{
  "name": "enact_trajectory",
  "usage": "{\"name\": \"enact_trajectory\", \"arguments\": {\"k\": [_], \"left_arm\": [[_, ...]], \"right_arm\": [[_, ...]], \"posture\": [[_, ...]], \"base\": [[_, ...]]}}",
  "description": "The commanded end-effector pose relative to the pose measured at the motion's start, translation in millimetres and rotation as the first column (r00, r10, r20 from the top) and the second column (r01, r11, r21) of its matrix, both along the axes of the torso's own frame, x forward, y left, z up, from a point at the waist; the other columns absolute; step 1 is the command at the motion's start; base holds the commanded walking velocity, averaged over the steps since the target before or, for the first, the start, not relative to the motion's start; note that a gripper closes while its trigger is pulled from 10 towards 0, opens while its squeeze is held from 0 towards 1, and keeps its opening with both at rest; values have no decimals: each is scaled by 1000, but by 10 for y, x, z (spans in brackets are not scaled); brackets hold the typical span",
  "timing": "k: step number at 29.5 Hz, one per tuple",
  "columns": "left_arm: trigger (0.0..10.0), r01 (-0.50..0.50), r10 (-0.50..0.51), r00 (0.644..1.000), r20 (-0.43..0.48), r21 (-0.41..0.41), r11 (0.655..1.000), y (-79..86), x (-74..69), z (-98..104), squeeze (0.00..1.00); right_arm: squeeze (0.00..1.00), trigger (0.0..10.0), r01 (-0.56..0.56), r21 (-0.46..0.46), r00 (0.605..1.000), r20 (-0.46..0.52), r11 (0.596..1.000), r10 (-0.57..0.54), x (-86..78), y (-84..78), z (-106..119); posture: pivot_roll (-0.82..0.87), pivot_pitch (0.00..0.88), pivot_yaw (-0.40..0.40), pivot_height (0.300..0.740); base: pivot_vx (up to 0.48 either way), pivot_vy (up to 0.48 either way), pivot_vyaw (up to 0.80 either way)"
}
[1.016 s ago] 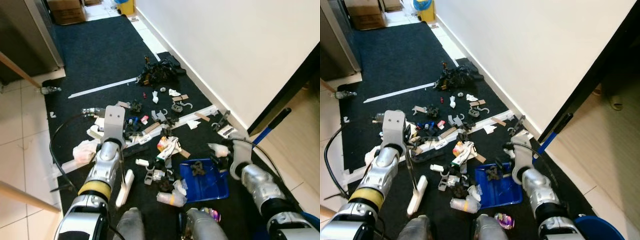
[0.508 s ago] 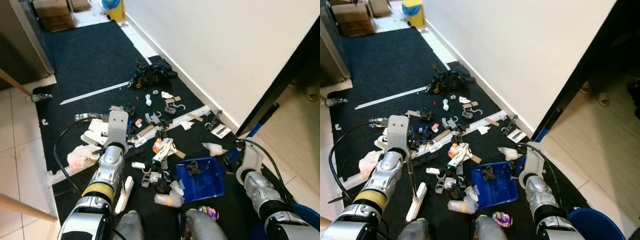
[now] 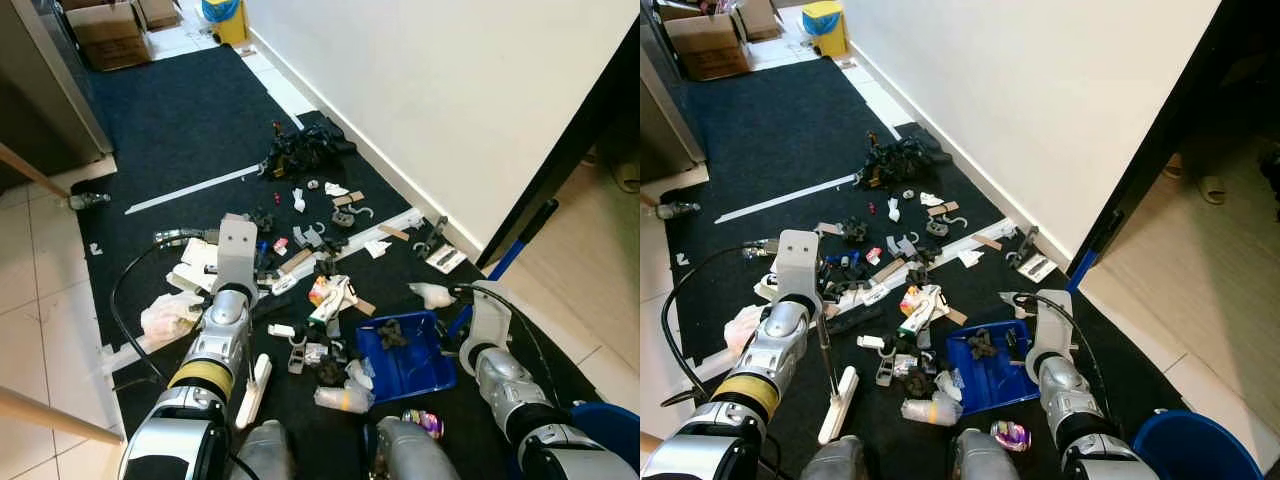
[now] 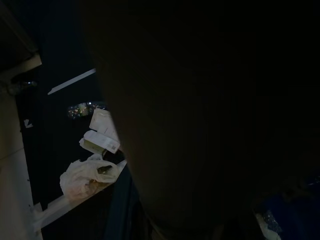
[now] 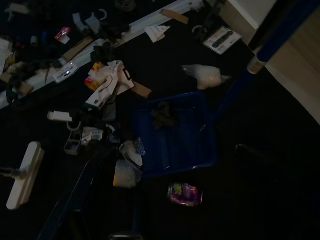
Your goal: Sweep floor
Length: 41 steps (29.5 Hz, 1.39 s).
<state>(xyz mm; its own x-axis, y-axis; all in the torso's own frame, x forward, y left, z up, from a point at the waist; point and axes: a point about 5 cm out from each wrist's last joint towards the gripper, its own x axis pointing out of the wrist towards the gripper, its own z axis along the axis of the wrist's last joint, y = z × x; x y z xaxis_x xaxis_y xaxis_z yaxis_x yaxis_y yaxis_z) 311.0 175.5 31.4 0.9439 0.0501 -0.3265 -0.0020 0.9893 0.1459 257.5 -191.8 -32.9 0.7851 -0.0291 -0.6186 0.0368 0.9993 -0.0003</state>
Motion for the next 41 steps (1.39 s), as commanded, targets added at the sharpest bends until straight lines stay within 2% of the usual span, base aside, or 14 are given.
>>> {"name": "enact_trajectory", "arguments": {"k": [1, 14, 41], "left_arm": [[10000, -27, 25, 998, -52, -23, 999, -14, -89, -121, 0], [10000, -62, 61, 998, -31, -40, 997, 8, -140, -142, 0], [10000, -79, 78, 996, -31, -31, 996, 25, -134, -125, 0]], "right_arm": [[0, 10000, -7, -5, 1000, -9, 1000, 7, -14, 6, -17], [0, 10000, -49, -41, 999, -11, 998, 49, -9, -3, -12], [0, 10000, -49, -38, 999, -22, 998, 48, -44, 38, -46]], "posture": [[68, 40, -48, 740], [68, 47, -67, 740], [66, 70, -56, 740]], "base": [[0, 0, 0], [0, 0, 0], [0, 0, 0]]}}
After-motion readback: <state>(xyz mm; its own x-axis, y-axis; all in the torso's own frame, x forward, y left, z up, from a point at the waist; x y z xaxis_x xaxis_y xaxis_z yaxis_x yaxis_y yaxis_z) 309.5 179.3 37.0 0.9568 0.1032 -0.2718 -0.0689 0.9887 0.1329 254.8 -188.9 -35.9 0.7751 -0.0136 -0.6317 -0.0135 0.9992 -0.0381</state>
